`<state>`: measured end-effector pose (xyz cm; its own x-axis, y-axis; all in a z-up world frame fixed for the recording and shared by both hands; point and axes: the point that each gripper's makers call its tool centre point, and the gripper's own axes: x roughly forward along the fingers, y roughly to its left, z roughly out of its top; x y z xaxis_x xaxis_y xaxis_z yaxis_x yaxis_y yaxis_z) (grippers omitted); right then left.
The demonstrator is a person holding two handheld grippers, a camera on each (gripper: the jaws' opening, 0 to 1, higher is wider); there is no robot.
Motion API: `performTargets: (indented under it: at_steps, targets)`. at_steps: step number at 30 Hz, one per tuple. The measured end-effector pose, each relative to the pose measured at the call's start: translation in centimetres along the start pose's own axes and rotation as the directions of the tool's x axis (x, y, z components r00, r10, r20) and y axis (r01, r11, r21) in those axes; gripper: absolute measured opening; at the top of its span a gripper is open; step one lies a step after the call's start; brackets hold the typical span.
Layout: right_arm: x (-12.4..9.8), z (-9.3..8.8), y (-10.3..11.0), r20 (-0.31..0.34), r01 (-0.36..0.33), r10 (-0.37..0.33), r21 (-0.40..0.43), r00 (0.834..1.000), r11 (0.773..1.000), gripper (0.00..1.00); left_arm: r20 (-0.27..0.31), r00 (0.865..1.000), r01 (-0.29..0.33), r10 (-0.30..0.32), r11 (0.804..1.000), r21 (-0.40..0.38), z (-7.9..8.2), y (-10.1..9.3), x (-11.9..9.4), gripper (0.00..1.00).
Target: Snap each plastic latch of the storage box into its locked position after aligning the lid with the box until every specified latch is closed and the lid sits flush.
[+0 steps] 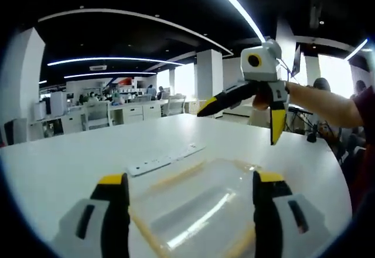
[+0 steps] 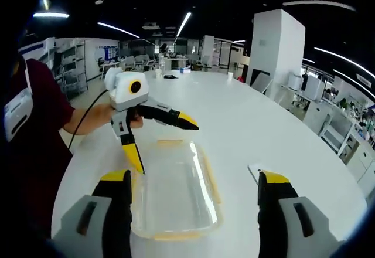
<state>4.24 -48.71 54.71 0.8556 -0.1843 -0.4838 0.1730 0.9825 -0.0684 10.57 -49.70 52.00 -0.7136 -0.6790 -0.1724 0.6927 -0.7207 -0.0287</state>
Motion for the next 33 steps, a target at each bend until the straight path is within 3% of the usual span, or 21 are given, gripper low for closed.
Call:
performTargets:
  at_steps: [11,33]
  targets:
    - [-1.2,1.2,0.3,0.136,0.075,-0.079,0.037,0.988,0.997,0.94,0.027,1.0,-0.003,0.003,1.0,0.004,1.0,-0.1,-0.3,0.88]
    - [-2.2,-0.2,0.6,0.253,0.185,-0.212,0.128,0.944,0.974,1.0,0.083,0.996,-0.022,0.021,1.0,0.017,2.2,0.3,-0.5,0.91]
